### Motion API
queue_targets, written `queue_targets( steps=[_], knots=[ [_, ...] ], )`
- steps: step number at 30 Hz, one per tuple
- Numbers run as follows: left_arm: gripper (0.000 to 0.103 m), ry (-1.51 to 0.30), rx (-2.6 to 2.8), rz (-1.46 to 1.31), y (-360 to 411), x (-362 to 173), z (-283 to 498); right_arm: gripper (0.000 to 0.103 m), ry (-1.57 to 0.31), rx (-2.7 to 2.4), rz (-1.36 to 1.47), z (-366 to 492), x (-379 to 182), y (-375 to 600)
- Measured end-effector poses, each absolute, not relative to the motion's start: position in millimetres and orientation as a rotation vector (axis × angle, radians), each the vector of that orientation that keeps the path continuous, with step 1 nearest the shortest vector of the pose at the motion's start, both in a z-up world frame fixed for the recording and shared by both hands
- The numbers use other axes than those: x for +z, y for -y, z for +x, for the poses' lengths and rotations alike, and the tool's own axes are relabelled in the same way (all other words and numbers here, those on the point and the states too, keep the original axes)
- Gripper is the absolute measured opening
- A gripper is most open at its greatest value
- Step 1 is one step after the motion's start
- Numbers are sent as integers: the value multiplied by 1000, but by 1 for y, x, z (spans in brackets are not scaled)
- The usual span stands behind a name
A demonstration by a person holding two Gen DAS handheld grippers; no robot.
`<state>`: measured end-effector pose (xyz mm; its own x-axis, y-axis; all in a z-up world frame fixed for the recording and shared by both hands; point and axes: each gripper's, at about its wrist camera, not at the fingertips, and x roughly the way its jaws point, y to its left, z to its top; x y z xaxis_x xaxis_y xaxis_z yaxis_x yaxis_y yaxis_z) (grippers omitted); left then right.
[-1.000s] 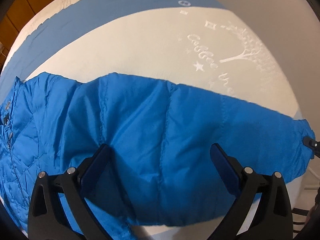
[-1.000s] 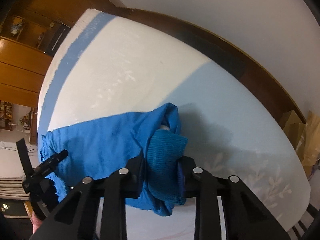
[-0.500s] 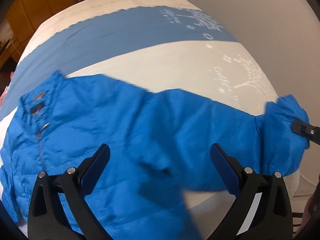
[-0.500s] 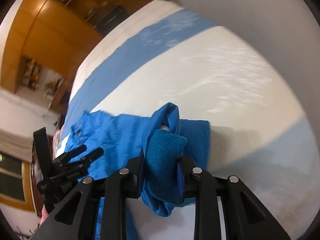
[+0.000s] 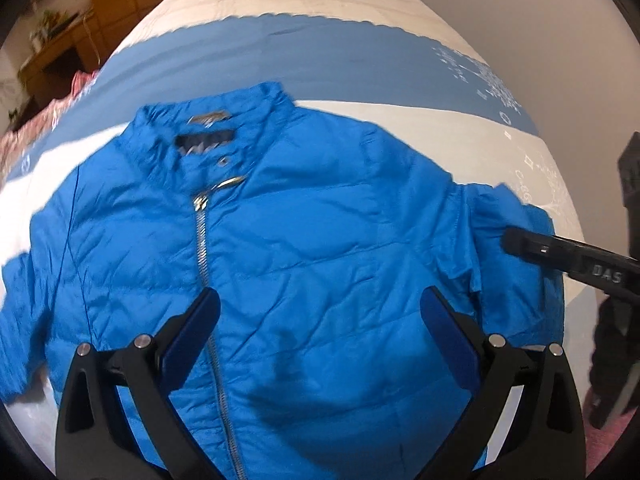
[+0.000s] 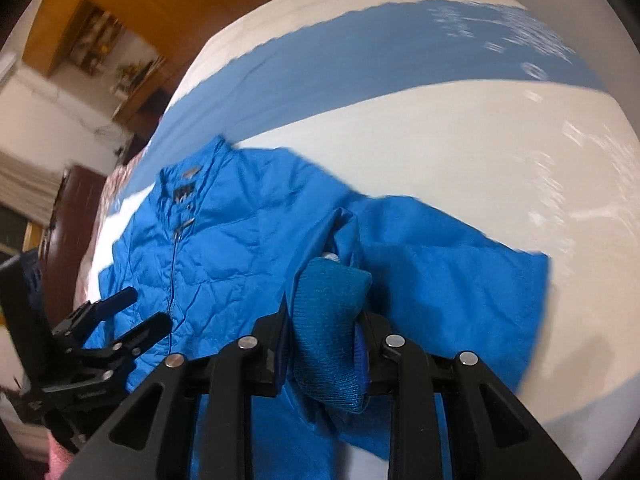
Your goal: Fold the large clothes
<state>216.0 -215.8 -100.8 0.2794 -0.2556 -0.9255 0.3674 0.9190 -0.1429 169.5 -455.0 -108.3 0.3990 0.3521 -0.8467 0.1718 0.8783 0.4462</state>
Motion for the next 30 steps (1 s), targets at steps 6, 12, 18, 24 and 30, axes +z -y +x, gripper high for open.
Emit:
queue_targets(
  steps=[6, 12, 18, 24, 30],
  knots=[
    [99, -1245, -445, -18, 193, -107, 219, 43, -1120, 401, 740, 161, -107, 456],
    [99, -1304, -517, -47, 217, -126, 216, 43, -1048, 276, 720, 113, -83, 497],
    [76, -1418, -603, -68, 268, -164, 214, 43, -1071, 113, 676, 71, -89, 530],
    [37, -1438, -629, -106, 285, -173, 212, 43, -1073, 47, 697, 52, -96, 547],
    [18, -1296, -632, -191, 253, -131, 203, 43, -1061, 52, 714, 56, -97, 542]
  ],
)
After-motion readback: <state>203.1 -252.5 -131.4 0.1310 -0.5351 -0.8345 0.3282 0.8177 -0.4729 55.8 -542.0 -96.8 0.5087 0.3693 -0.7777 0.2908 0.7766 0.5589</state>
